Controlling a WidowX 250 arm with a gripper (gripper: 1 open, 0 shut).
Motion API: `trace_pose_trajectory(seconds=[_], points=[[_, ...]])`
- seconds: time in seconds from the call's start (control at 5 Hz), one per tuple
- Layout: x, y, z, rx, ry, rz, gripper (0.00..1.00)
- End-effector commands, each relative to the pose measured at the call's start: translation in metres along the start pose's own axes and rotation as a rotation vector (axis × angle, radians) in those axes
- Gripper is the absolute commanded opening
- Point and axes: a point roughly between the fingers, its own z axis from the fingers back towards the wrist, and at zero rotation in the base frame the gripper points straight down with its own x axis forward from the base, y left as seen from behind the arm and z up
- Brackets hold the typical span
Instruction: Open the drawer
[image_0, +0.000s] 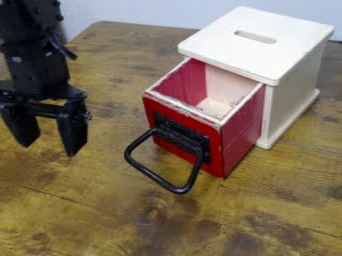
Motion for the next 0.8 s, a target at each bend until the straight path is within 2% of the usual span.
trace_pose_trajectory(seconds=[0.0,0.2,0.4,0.6], points=[[0.0,-0.016,0.023,0.018,-0.014,-0.119,0.0],[-0.007,-0.036,0.029,0.017,0.019,-0.229,1.0],[-0.009,-0.038,0.026,0.001,-0.015,-0.183,1.0],[-0.011,-0.029,0.021,0.0,-0.046,-0.111,1.0]])
